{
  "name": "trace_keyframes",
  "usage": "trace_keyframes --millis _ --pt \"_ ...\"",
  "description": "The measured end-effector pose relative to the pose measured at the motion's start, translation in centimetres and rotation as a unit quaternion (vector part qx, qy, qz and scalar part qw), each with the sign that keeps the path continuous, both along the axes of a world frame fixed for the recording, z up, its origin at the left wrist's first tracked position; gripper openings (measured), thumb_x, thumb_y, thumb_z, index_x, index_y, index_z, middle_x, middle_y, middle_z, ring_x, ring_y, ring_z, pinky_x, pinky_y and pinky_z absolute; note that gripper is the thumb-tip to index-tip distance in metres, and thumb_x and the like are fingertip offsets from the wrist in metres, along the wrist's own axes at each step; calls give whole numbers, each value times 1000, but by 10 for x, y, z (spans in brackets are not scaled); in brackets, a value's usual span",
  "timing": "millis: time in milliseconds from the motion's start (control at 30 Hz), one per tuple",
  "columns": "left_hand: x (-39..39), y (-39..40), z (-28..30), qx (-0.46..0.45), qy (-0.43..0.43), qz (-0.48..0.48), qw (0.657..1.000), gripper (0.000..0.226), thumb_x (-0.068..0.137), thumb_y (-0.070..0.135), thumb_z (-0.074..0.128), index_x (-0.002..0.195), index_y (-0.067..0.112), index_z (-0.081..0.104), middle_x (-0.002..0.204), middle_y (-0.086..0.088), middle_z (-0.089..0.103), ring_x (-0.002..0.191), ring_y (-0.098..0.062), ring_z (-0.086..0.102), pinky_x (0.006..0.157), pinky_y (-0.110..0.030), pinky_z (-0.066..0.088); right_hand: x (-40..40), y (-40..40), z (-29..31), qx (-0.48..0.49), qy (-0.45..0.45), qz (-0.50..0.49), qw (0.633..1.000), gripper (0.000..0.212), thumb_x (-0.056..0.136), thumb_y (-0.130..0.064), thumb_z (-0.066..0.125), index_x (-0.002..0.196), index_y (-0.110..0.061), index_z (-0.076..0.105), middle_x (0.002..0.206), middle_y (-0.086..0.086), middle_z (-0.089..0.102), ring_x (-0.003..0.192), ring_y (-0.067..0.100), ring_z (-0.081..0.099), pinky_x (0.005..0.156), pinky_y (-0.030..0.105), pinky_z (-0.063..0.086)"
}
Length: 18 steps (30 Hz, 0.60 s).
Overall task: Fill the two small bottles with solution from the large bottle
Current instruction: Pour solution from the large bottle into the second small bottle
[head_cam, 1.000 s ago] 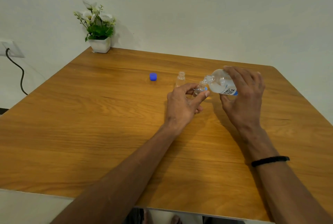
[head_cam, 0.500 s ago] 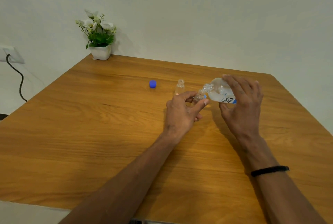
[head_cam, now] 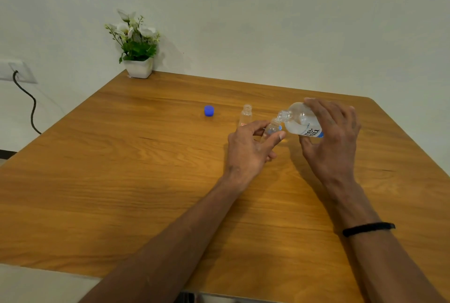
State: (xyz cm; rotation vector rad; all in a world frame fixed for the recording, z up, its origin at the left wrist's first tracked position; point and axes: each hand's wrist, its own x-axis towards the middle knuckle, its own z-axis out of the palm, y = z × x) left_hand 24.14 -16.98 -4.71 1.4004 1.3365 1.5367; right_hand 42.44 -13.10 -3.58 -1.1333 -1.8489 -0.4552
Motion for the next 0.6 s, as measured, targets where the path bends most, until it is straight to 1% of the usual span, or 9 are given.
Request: trace_keyframes --millis 67,167,267,367,467,533,600 --pt "0 0 0 1 0 -1 1000 49 91 36 81 133 14 70 111 -1 76 59 -12 76 52 -19 57 0 0 -1 -4 5 4 1000 79 70 -3 85 145 -14 62 141 6 65 131 31 53 114 62 37" --pt "0 0 1 3 4 3 1000 50 91 38 80 134 14 70 113 -2 76 59 -11 76 52 -22 59 0 2 -2 -15 23 12 1000 78 70 -5 86 144 -14 63 139 5 66 128 31 54 112 59 39" --pt "1 -1 2 9 -2 6 1000 47 91 38 81 131 14 71 111 -3 77 58 -13 76 52 -25 59 -2 0 -4 -33 55 18 998 76 72 -10 88 144 -16 64 137 4 67 123 30 54 104 56 44" --pt "2 -2 3 14 -6 5 1000 43 91 37 81 128 15 73 109 -1 77 58 -14 76 50 -23 58 -4 -1 -4 -51 98 18 994 75 75 -14 92 143 -15 63 133 6 69 119 31 57 97 56 51" --pt "1 -1 4 2 -11 9 1000 44 91 37 81 128 15 73 110 -1 77 57 -15 76 49 -23 57 -4 -4 -1 -76 142 16 987 77 77 -22 94 146 -13 60 133 8 68 121 29 59 100 46 53" --pt "1 0 3 -6 -11 11 1000 44 90 38 82 127 16 73 110 -1 77 55 -16 75 48 -24 57 -4 -6 2 -97 191 19 977 76 78 -29 94 145 -15 60 134 4 69 121 25 63 101 43 55" --pt "1 0 2 -13 -3 11 1000 44 89 40 83 126 18 73 111 0 77 52 -16 74 47 -24 56 -5 -7 5 -120 244 26 962 75 77 -35 96 142 -19 62 132 -2 70 118 17 66 99 41 58"
